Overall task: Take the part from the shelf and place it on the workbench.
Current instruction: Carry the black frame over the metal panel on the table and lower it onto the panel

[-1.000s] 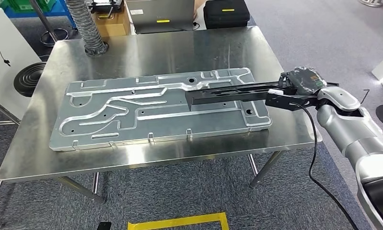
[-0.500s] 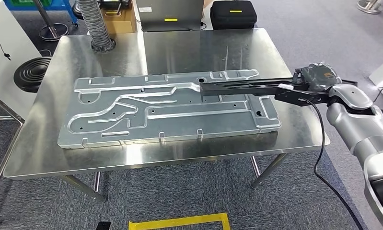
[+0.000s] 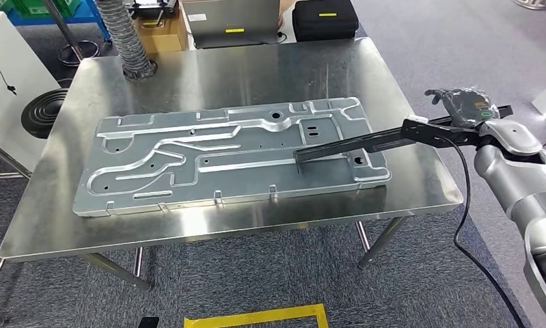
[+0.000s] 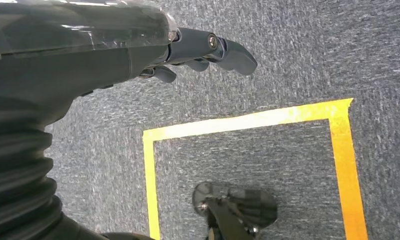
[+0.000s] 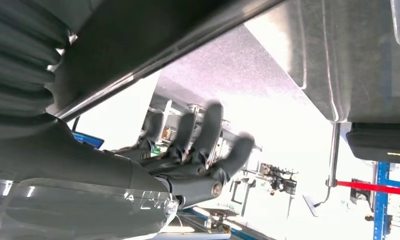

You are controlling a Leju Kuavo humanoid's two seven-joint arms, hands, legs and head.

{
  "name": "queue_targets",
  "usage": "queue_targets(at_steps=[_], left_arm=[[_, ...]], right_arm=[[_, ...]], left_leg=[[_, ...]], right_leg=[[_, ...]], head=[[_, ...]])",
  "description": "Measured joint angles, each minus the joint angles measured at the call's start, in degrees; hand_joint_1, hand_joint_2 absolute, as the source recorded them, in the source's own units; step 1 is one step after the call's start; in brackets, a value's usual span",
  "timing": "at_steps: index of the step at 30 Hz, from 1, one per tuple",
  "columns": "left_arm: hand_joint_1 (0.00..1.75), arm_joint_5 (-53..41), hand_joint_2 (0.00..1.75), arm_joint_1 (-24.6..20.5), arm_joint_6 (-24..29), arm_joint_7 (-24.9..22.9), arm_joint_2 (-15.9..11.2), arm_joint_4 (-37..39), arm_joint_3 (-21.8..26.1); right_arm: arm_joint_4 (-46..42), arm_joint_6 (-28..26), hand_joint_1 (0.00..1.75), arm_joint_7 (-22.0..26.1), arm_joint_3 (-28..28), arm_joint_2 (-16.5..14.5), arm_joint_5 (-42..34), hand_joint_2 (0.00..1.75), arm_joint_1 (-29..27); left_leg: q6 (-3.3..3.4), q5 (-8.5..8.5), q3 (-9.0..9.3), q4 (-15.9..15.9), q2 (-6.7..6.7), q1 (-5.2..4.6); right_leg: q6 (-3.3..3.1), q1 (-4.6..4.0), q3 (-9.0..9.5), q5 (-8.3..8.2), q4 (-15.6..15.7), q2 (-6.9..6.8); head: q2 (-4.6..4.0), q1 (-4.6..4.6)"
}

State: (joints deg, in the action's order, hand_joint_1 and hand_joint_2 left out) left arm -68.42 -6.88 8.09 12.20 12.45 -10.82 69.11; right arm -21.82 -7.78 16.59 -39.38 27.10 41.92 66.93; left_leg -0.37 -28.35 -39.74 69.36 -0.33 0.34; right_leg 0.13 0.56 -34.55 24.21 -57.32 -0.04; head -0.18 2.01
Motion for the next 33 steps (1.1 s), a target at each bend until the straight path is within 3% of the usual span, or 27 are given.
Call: queue_targets(at_steps=[2,3,7,9,11,12,13,14,17,19,21,23,24,26,28,33], left_arm=[[0.0,0.17,0.0,-0.04,-0.1,0.0,-0.03,0.0,-0.01],[0.0,0.26,0.0,-0.04,-0.15,0.0,-0.03,0.0,-0.01],[0.0,0.42,0.0,-0.02,-0.28,0.0,-0.03,0.0,0.03],[0.0,0.43,0.0,-0.08,-0.31,0.0,-0.03,0.0,0.04],[0.0,0.43,0.0,-0.06,-0.34,0.01,-0.03,0.0,0.04],[0.0,0.43,0.0,-0.03,-0.36,0.02,-0.03,0.0,0.05],[0.0,0.43,0.0,-0.01,-0.37,0.05,-0.03,0.0,0.05],[0.0,0.43,0.0,-0.01,-0.37,0.1,-0.03,0.0,0.06],[0.0,0.43,0.0,-0.05,-0.39,0.34,-0.01,0.0,0.07],[0.0,0.43,0.0,-0.03,-0.4,0.52,0.0,0.0,0.07],[0.0,0.43,0.0,0.03,-0.43,0.61,-0.01,0.0,0.07],[0.0,0.44,0.0,0.03,-0.44,0.66,-0.01,0.0,0.07],[0.0,0.46,0.0,0.01,-0.44,0.68,-0.01,0.0,0.07],[0.0,0.49,0.0,0.05,-0.44,0.69,-0.02,0.0,0.07],[0.0,0.49,0.0,0.15,-0.44,0.7,-0.03,0.0,0.07],[0.0,0.49,0.0,0.22,-0.44,0.7,-0.03,0.0,0.07]], right_arm=[[0.05,-0.02,0.0,0.0,0.32,-0.02,-0.01,0.0,0.07],[0.09,-0.04,0.0,0.0,0.48,-0.03,-0.02,0.0,0.13],[0.29,-0.12,0.0,0.02,0.91,-0.1,-0.04,0.0,0.26],[0.37,-0.16,0.0,0.04,1.06,-0.09,-0.05,0.0,0.51],[0.46,-0.19,0.0,0.04,1.11,-0.09,-0.07,0.0,0.66],[0.54,-0.2,0.0,0.04,1.11,-0.09,-0.07,0.0,0.6],[0.61,-0.2,0.0,0.04,1.11,-0.09,-0.08,0.0,0.54],[0.68,-0.2,0.0,0.04,1.14,-0.09,-0.09,0.0,0.54],[0.73,-0.2,0.0,0.03,1.38,-0.1,-0.12,0.0,1.01],[0.77,-0.19,0.0,0.02,1.59,-0.11,-0.13,0.0,1.25],[0.83,-0.18,0.0,0.01,1.76,-0.11,-0.13,0.0,1.31],[0.85,-0.17,0.0,0.0,1.94,-0.12,-0.14,0.0,1.37],[0.85,-0.16,0.0,0.0,2.01,-0.13,-0.15,0.0,1.41],[0.86,-0.14,0.0,0.0,2.04,-0.15,-0.15,0.0,1.43],[0.89,-0.12,0.0,0.0,2.05,-0.17,-0.15,0.0,1.36],[0.91,-0.11,0.0,0.0,2.05,-0.19,-0.14,0.0,1.32]], left_leg=[[0.47,2.96,3.57,-7.54,-0.01,-0.03],[0.75,3.46,4.51,-9.59,-0.03,-0.09],[2.06,3.78,4.91,-10.86,-0.07,-0.15],[2.55,4.05,5.02,-11.19,-0.05,0.07],[2.68,4.08,5.01,-11.19,-0.06,0.05],[2.68,4.07,5.02,-11.18,-0.06,0.04],[2.68,4.07,5.03,-11.16,-0.08,0.04],[2.65,4.05,5.06,-11.14,-0.1,0.04],[2.33,3.9,5.18,-11.03,-0.13,-0.06],[1.86,3.84,5.12,-11.02,-0.14,-0.18],[1.22,3.83,5.13,-11.14,-0.13,-0.27],[0.6,2.69,4.65,-9.81,-0.07,-0.32],[0.34,1.24,3.73,-7.57,-0.04,-0.3],[0.03,-2.62,0.46,-0.01,-0.02,-0.13],[-0.14,-4.74,-2.29,6.03,-0.01,-0.08],[-0.19,-4.6,-2.88,7.23,-0.01,-0.07]], right_leg=[[0.4,-0.13,0.03,0.32,-0.36,0.05],[0.65,-0.23,-0.06,0.39,-0.5,0.07],[1.77,-0.15,-0.42,0.76,-0.93,0.07],[2.3,0.02,-2.21,3.36,-5.1,0.06],[2.71,0.16,-5.92,7.07,-13.21,0.06],[2.84,0.22,-7.49,8.08,-16.45,0.06],[2.87,0.26,-8.14,7.98,-17.65,0.05],[2.81,0.3,-7.6,6.77,-16.39,0.05],[2.17,0.11,-1.74,1.27,-4.17,0.03],[1.63,-0.26,0.04,0.36,-0.37,0.04],[1.05,-0.29,0.1,0.25,-0.13,0.06],[0.37,0.02,0.35,-0.04,0.39,-0.02],[0.09,0.18,0.48,-0.16,0.63,-0.07],[-0.15,0.12,0.51,-0.16,0.64,-0.12],[-0.21,0.08,0.48,-0.12,0.53,-0.11],[-0.23,0.07,0.47,-0.09,0.44,-0.1]], head=[[0.0,0.0],[0.0,0.0],[0.0,0.01],[0.0,0.01],[0.01,0.01],[0.01,0.01],[0.01,0.01],[0.0,0.01],[0.0,0.01],[0.01,0.01],[0.01,0.01],[0.01,0.0],[0.0,0.0],[-0.01,0.0],[0.0,0.0],[-0.01,0.0]])
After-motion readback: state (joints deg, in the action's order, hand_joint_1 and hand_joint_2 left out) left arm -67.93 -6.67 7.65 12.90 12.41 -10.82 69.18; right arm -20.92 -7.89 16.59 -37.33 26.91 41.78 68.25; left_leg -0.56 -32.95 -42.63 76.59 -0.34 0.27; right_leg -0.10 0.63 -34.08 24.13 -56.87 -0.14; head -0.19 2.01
